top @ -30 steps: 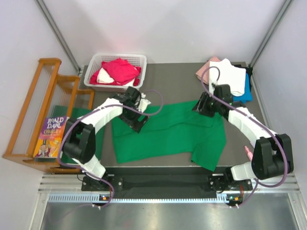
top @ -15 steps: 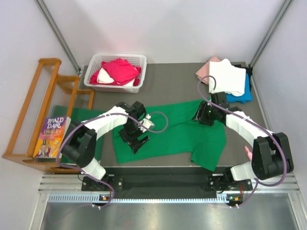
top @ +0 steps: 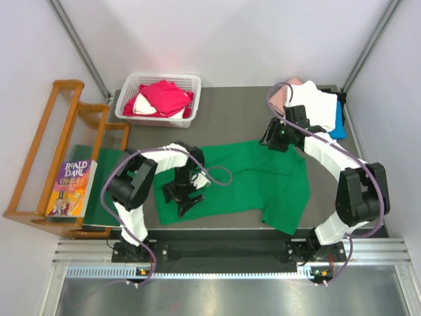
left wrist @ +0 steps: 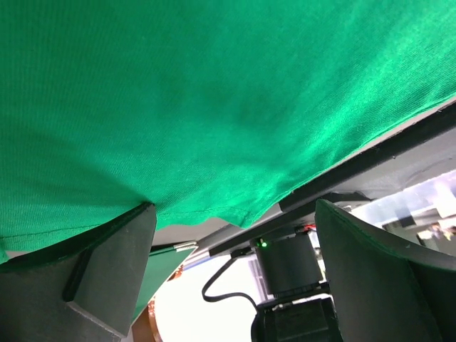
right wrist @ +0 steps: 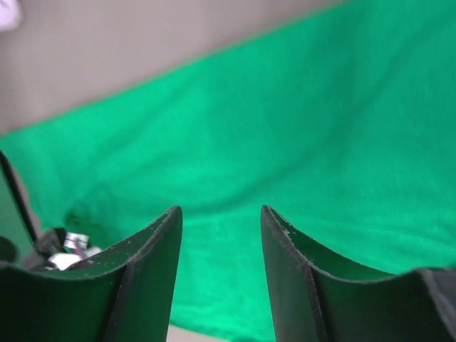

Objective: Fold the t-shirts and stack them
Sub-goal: Fold the tshirt

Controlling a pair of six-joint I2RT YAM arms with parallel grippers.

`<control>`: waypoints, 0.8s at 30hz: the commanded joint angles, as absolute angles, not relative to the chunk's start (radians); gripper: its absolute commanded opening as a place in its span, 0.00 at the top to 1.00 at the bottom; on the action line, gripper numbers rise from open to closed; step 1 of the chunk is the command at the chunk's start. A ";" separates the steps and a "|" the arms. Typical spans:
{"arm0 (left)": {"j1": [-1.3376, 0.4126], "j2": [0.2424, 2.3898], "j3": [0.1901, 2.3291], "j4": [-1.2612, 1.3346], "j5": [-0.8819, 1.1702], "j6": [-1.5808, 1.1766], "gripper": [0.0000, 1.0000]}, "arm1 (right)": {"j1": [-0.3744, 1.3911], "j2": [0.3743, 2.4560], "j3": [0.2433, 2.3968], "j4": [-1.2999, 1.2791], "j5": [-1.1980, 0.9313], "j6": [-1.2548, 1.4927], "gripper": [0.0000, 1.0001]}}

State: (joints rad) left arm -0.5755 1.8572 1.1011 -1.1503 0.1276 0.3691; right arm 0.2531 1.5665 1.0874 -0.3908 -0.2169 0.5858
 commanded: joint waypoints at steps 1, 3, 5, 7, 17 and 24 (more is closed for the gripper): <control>-0.525 1.944 1.091 -1.069 0.179 0.410 0.01 | 0.261 1.611 1.207 -0.400 -0.192 0.563 0.51; -0.488 1.959 1.095 -1.060 0.189 0.414 0.01 | 0.259 1.649 1.230 -0.402 -0.192 0.563 0.51; -0.460 1.968 1.092 -1.057 0.184 0.425 0.01 | 0.259 1.684 1.239 -0.402 -0.187 0.558 0.52; -0.416 1.976 1.091 -1.048 0.172 0.440 0.01 | 0.259 1.739 1.246 -0.400 -0.186 0.554 0.52; -0.273 1.974 1.129 -1.046 0.152 0.476 0.01 | 0.258 1.865 1.189 -0.350 -0.184 0.555 0.54; -0.273 1.931 1.184 -1.074 0.181 0.465 0.01 | 0.229 1.976 1.293 -0.382 -0.161 0.554 0.54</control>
